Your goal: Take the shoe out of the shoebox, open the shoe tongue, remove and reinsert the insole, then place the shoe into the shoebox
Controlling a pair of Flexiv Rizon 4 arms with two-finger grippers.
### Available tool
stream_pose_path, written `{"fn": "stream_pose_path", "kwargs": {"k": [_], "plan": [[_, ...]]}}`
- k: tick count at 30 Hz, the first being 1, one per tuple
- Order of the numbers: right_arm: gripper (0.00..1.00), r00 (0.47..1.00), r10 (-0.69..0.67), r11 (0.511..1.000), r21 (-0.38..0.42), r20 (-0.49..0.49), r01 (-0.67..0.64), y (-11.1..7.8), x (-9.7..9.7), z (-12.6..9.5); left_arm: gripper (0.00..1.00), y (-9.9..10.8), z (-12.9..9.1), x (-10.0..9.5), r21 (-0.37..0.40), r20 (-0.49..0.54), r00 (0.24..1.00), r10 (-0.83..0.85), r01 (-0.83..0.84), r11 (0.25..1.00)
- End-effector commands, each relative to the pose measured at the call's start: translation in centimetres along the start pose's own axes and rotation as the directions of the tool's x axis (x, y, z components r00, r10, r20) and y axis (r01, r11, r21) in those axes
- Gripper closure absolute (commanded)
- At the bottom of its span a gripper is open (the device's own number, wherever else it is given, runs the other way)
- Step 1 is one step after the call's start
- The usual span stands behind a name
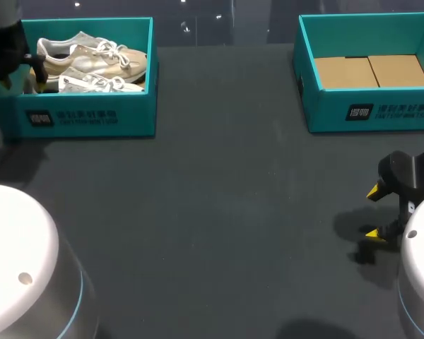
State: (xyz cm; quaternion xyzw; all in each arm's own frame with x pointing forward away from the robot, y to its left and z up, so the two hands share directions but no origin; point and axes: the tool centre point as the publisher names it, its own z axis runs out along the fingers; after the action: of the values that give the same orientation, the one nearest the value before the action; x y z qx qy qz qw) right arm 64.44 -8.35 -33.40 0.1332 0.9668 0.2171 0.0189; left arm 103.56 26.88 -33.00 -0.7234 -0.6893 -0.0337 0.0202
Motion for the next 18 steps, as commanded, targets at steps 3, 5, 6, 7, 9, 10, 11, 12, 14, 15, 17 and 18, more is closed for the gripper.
{"fn": "stream_pose_path", "kwargs": {"k": [3, 5, 6, 7, 9, 10, 11, 12, 14, 15, 17, 18], "plan": [[0.00, 1.000, 0.000, 1.000, 0.001, 0.004, 0.000, 0.0, 0.2, -0.1, 0.13, 0.2, 1.0, 0.0, 0.005, -0.010, 1.000, -0.007, 0.007, 1.000], [0.00, 1.000, 0.000, 1.000, 0.001, 0.004, 0.000, 0.0, 0.2, -0.1, 0.13, 0.2, 1.3, 0.1, 0.008, -0.011, 1.000, -0.009, 0.009, 1.000], [0.00, 1.000, 0.000, 1.000, 0.001, 0.004, 0.000, 0.0, 0.2, -0.1, 0.13, 0.3, 1.5, 0.1, 0.009, -0.012, 1.000, -0.011, 0.011, 1.000], [0.00, 1.000, 0.000, 1.000, 0.001, 0.004, 0.000, 0.0, 0.2, -0.1, 0.13, 0.3, 1.6, 0.1, 0.009, -0.013, 1.000, -0.013, 0.013, 1.000], [0.00, 1.000, 0.000, 1.000, 0.001, 0.004, 0.000, 0.0, 0.2, -0.1, 0.13, 0.3, 1.8, 0.1, 0.012, -0.013, 1.000, -0.021, 0.021, 1.000], [0.00, 1.000, 0.000, 1.000, 0.001, 0.004, 0.000, 0.0, 0.2, -0.1, 0.14, 0.4, 1.9, 0.1, 0.013, -0.012, 1.000, -0.023, 0.023, 1.000], [0.00, 1.000, 0.000, 1.000, 0.001, 0.004, 0.000, 0.0, 0.2, -0.1, 0.14, 0.4, 2.0, 0.1, 0.013, -0.012, 1.000, -0.025, 0.025, 1.000], [0.00, 1.000, 0.000, 1.000, 0.001, 0.004, 0.000, 0.0, 0.2, -0.1, 0.14, 0.5, 2.1, 0.1, 0.014, -0.011, 1.000, -0.028, 0.028, 1.000], [0.00, 1.000, 0.000, 1.000, 0.001, 0.004, 0.000, 0.0, 0.2, -0.1, 0.14, 0.6, 2.2, 0.1, 0.015, -0.010, 0.999, -0.031, 0.031, 0.999], [0.00, 1.000, 0.000, 1.000, 0.001, 0.004, 0.000, 0.0, 0.2, -0.1, 0.14, 0.6, 2.4, 0.1, 0.014, -0.010, 0.999, -0.033, 0.033, 0.999], [0.00, 1.000, 0.000, 1.000, 0.001, 0.004, 0.000, 0.0, 0.2, -0.1, 0.14, 0.6, 2.6, 0.1, 0.013, -0.010, 0.999, -0.036, 0.036, 0.999], [0.00, 1.000, 0.000, 1.000, 0.001, 0.004, 0.000, 0.0, 0.2, -0.1, 0.15, 0.6, 2.7, 0.0, 0.012, -0.010, 0.999, -0.038, 0.038, 0.999]]}}
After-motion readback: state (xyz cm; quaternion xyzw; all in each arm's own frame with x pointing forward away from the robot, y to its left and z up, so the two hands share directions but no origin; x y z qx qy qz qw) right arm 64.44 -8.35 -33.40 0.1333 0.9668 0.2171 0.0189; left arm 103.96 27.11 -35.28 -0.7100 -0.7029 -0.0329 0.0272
